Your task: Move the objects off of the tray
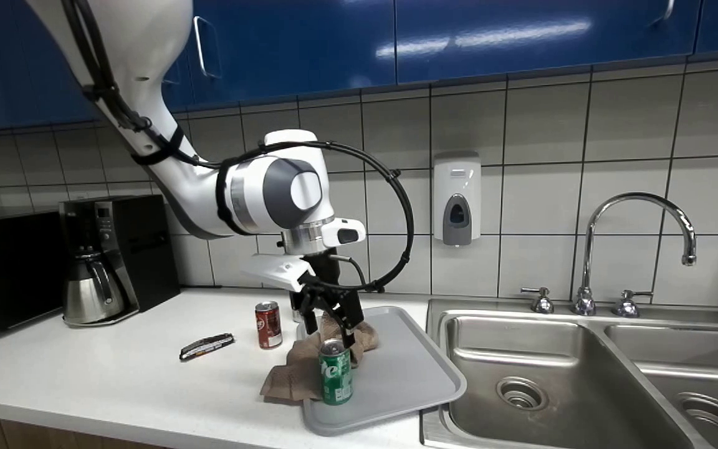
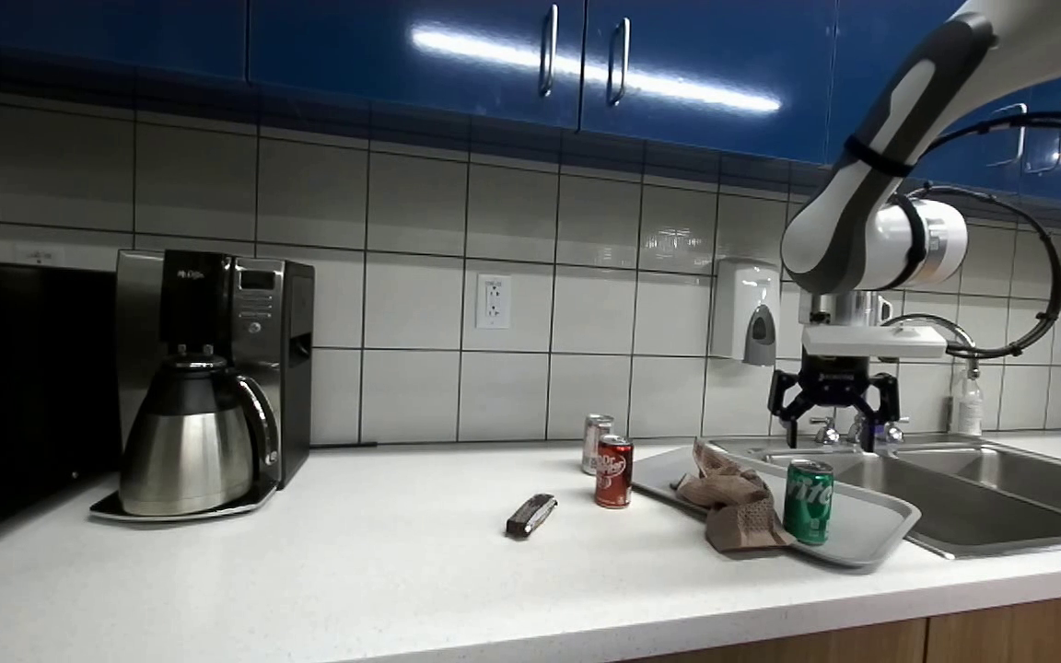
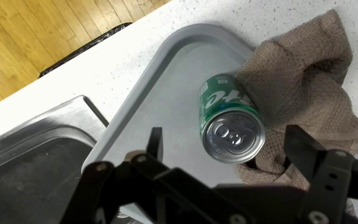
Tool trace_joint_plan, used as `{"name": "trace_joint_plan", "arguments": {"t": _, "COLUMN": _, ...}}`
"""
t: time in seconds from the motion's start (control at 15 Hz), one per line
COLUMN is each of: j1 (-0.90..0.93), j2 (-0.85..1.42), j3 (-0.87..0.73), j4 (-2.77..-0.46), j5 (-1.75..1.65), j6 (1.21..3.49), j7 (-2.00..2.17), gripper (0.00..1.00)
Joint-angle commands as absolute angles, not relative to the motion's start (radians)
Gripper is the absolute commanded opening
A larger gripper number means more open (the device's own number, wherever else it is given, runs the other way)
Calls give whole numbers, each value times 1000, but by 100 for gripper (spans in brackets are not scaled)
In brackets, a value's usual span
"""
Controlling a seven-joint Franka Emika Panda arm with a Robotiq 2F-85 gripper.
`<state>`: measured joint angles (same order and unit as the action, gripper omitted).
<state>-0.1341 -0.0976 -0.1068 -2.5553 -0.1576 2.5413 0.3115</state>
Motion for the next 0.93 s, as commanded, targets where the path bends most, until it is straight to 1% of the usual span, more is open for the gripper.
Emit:
{"name": "trace_joint_plan", "arguments": {"t": 0.0, "j1": -139, "j2": -66, "j3": -97, "j4": -2538, "j5": -169, "j6": 2531, "j7": 332, "gripper": 100}}
{"name": "trace_joint_plan", "arguments": {"t": 0.87, "j1": -113, "j2": 64, "j3": -107, "j4": -2465, "j5": -154, "j6": 2539, "j7": 346, "gripper": 100}}
